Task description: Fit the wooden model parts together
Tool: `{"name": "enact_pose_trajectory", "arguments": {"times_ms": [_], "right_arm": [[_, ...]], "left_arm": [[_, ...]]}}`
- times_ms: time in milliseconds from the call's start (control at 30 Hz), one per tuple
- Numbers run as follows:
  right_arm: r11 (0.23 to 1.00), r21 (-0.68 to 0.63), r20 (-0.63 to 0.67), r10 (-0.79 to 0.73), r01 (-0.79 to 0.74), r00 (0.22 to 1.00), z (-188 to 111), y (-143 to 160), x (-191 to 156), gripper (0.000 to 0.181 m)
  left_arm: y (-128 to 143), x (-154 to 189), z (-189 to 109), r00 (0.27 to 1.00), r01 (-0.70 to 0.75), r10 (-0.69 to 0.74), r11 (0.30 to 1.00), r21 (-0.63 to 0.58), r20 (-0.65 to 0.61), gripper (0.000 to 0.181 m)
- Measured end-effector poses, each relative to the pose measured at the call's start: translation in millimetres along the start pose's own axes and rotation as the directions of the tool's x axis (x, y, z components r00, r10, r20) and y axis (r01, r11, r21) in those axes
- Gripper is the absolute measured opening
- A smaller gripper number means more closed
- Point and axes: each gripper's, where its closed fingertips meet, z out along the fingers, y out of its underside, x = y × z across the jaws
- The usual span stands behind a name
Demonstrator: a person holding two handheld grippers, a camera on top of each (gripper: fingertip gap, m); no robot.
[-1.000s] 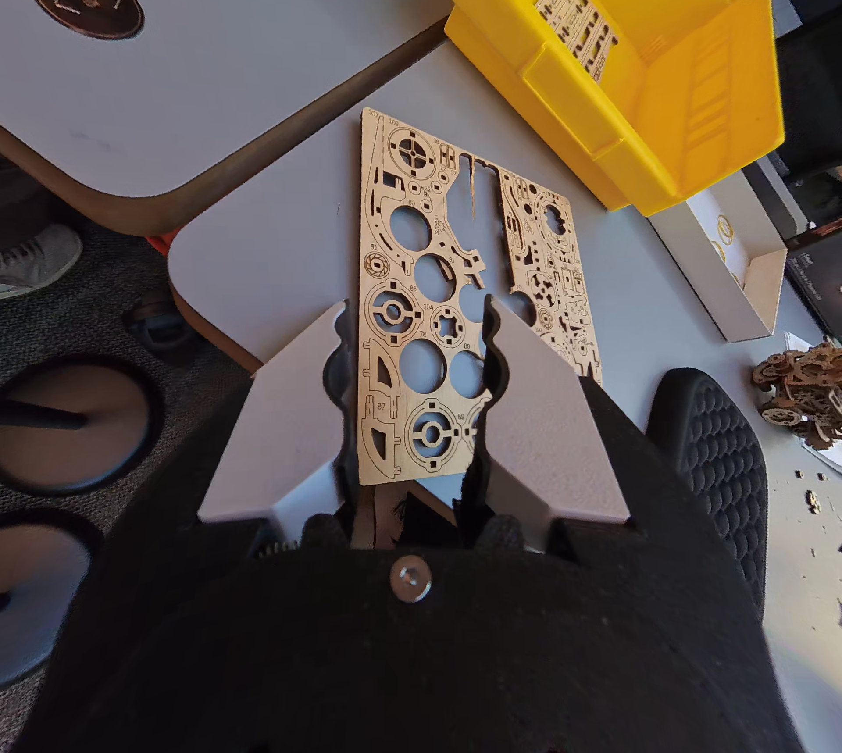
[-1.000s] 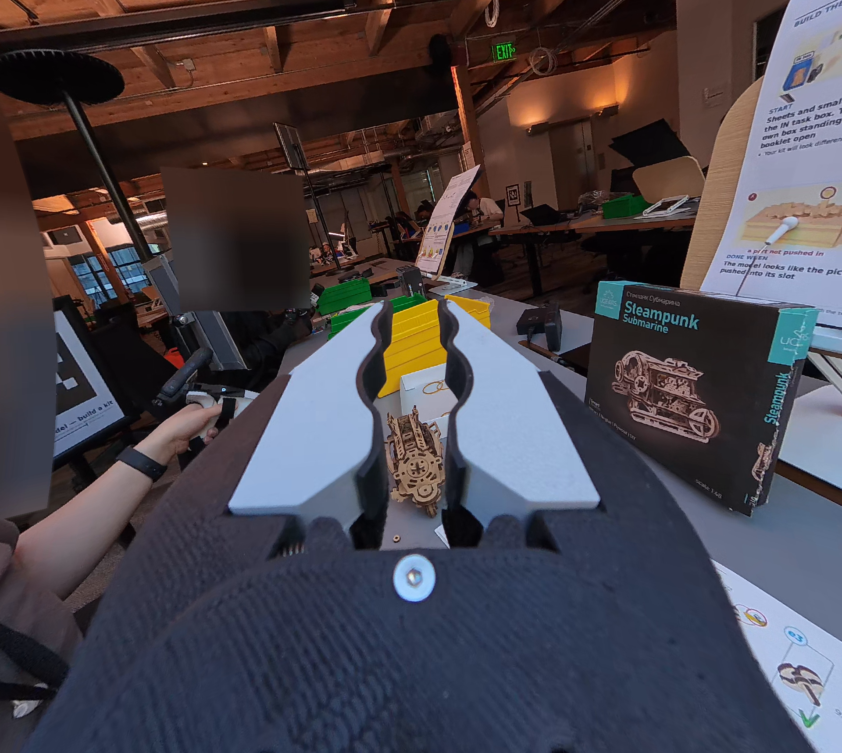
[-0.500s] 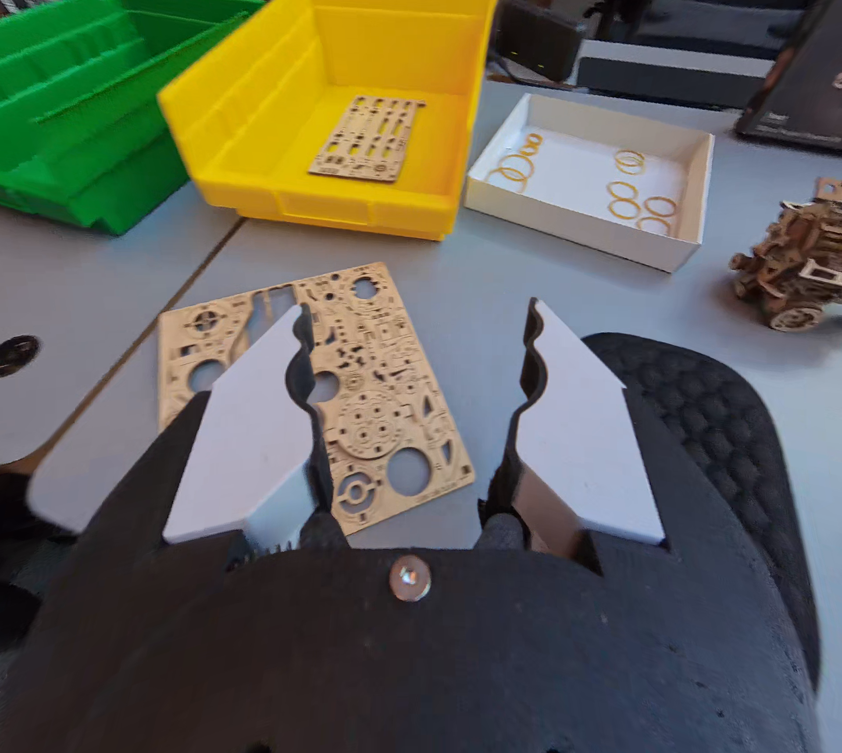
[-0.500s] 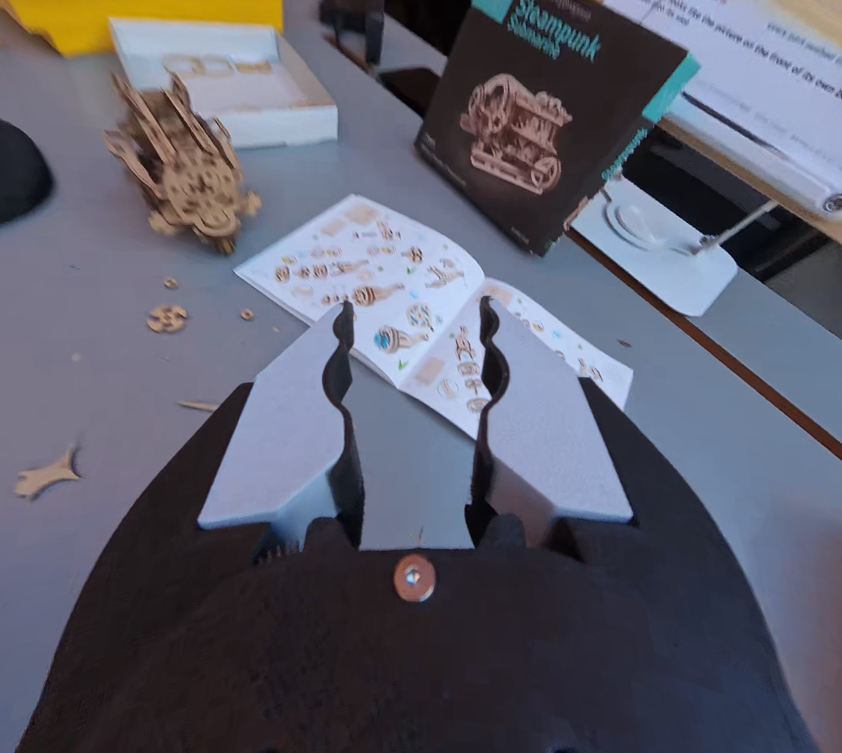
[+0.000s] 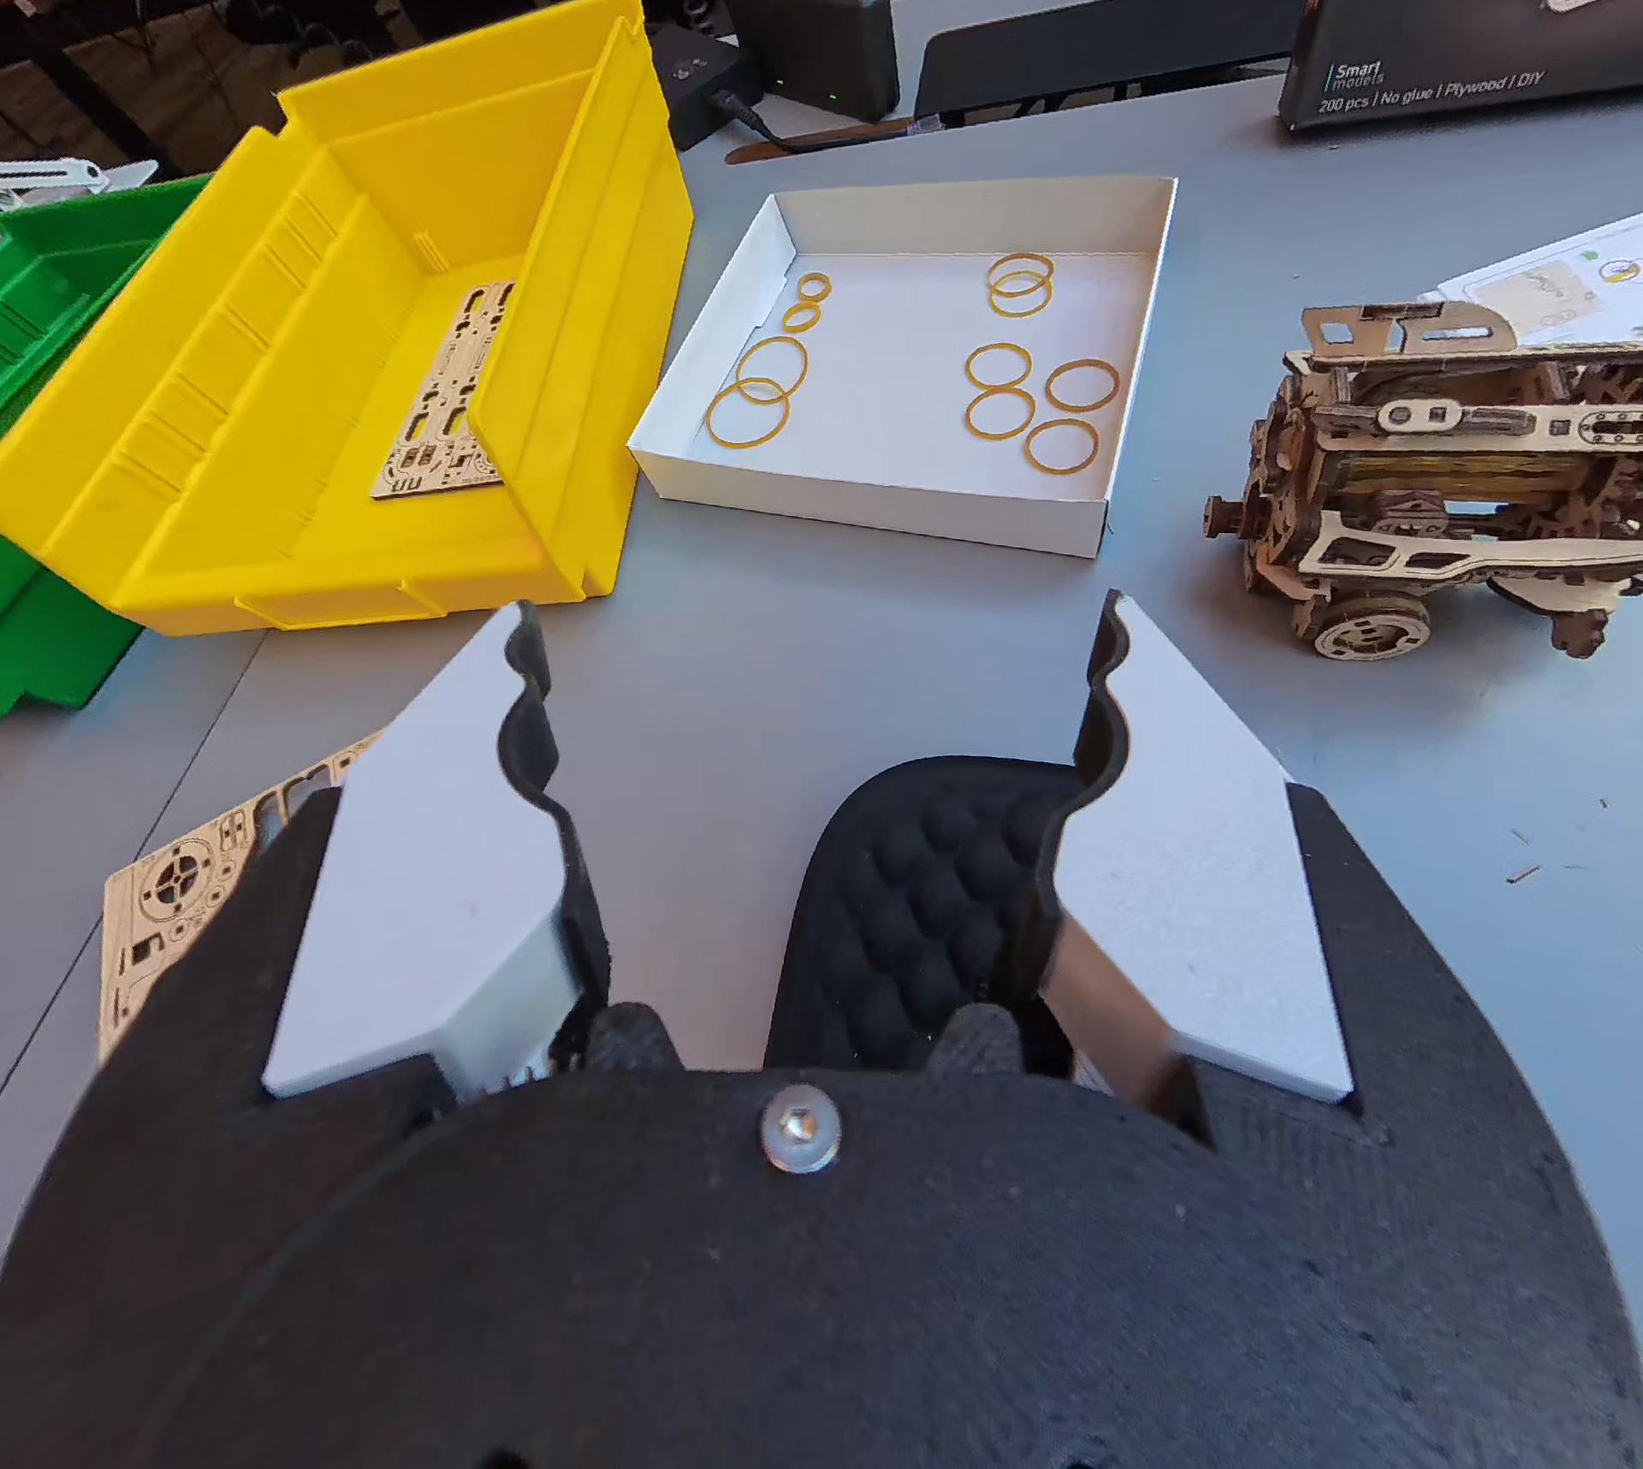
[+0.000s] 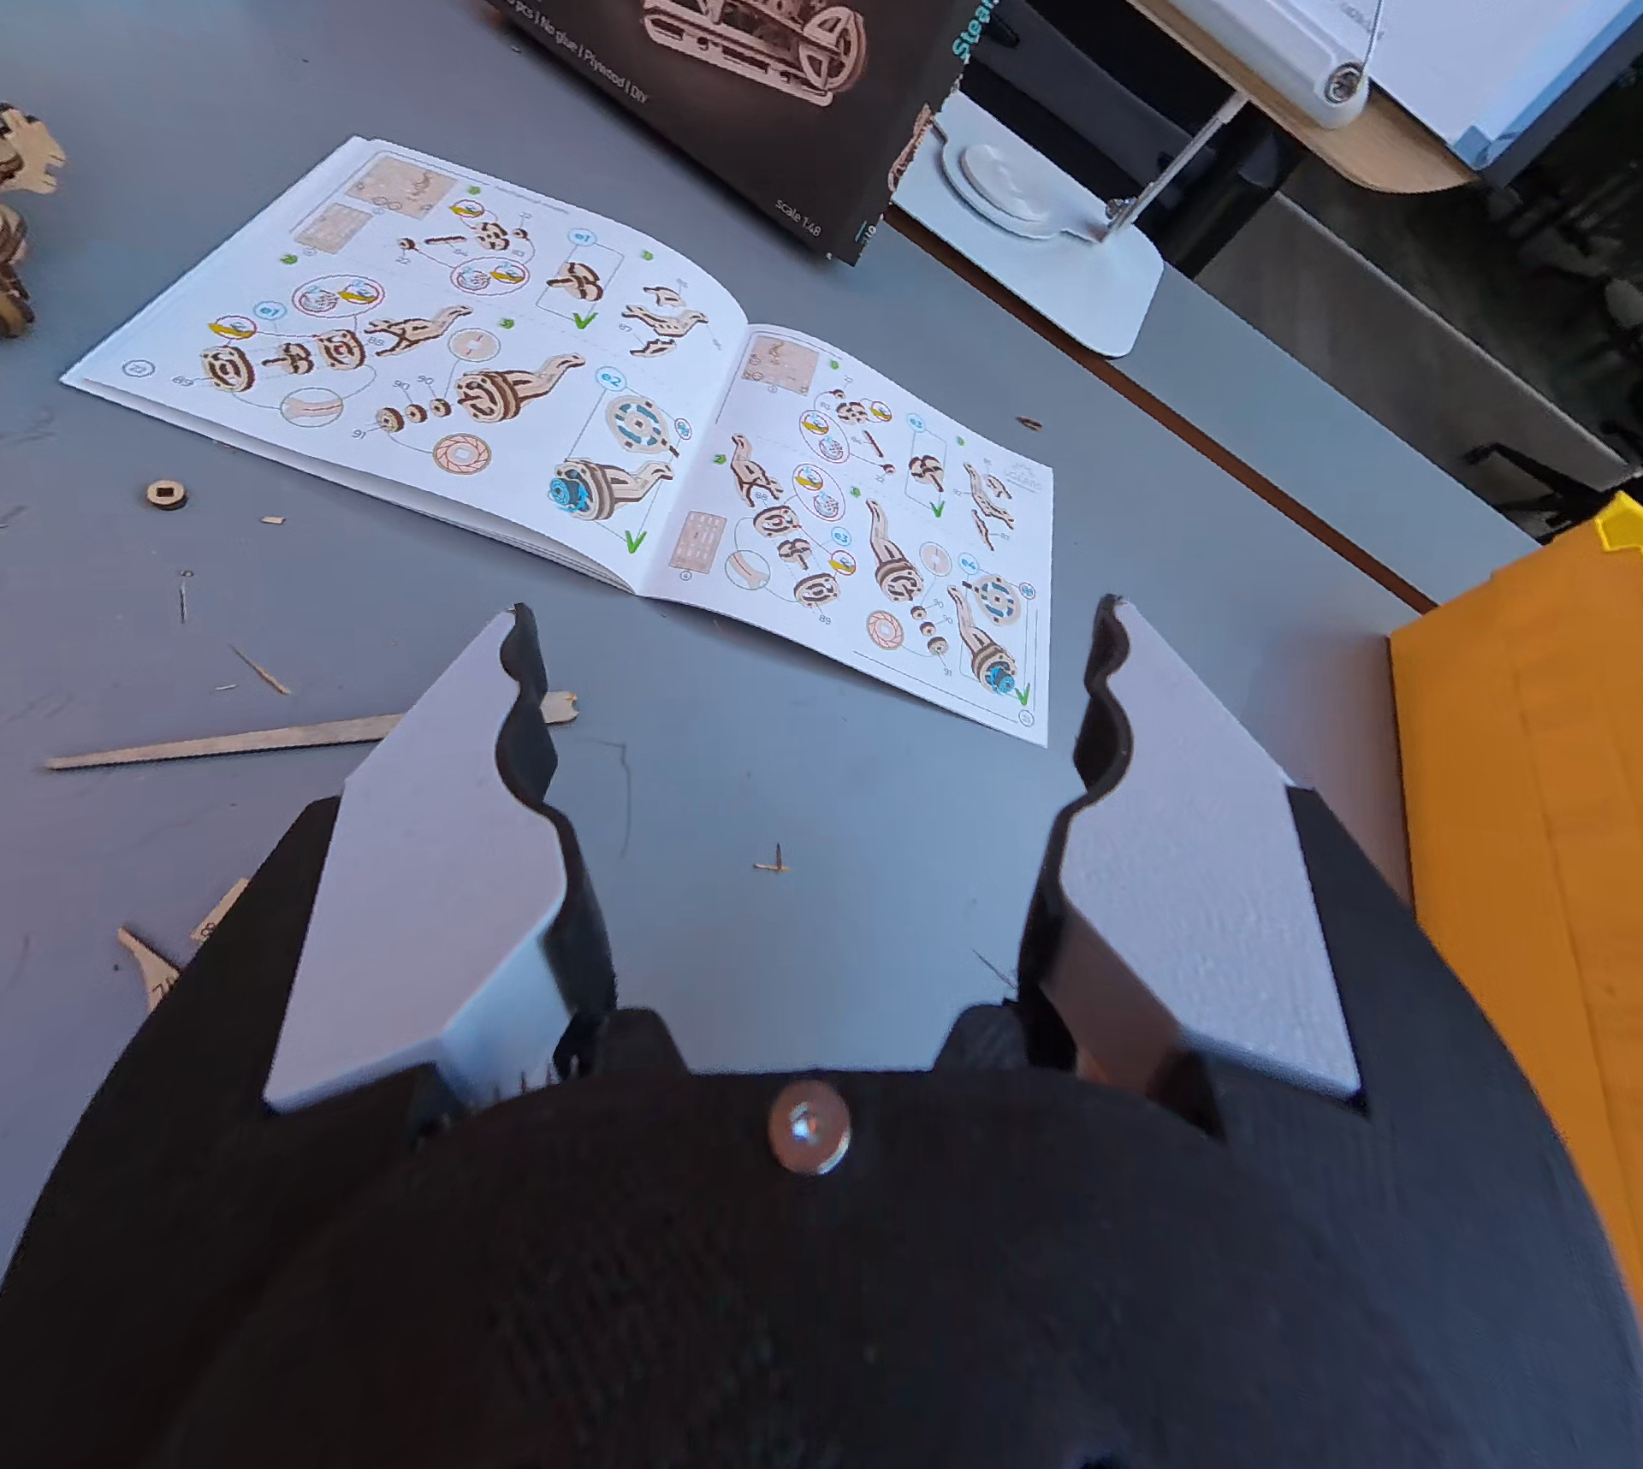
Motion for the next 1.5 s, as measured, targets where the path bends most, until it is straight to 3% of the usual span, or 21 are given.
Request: {"name": "enact_pose_trajectory", "arguments": {"times_ms": [233,433,633,833,1067,1367,1500], "right_arm": [[0.992,-0.018,-0.013,0.126,-0.126,0.992,-5,14,9,0.130],[0.978,0.002,-0.091,0.208,-0.209,0.974,-25,28,42,0.133],[0.951,-0.025,-0.121,0.304,-0.310,0.945,-49,71,73,0.134],[0.947,-0.041,-0.134,0.311,-0.319,0.941,-67,108,89,0.133],[0.921,0.005,-0.227,0.381,-0.391,0.896,-85,143,143,0.132],[0.897,0.082,-0.408,0.428,-0.435,0.806,-133,190,219,0.131],[0.871,0.116,-0.392,0.482,-0.477,0.784,-140,197,228,0.127]], "left_arm": [[-4,14,-11,0.999,-0.008,0.009,1.000,0.013,-0.050,0.122],[2,57,-36,0.963,0.069,-0.052,0.996,0.056,-0.266,0.123],[24,98,-52,0.908,0.097,-0.089,0.995,-0.001,-0.410,0.122],[-11,145,-69,0.872,0.061,-0.013,0.995,0.083,-0.490,0.119],[-50,246,-81,0.757,0.006,0.088,0.990,0.141,-0.648,0.118],[-62,403,-100,0.526,-0.118,0.152,0.987,0.106,-0.837,0.119],[-73,475,-112,0.431,-0.154,0.197,0.978,0.143,-0.881,0.120]]}}
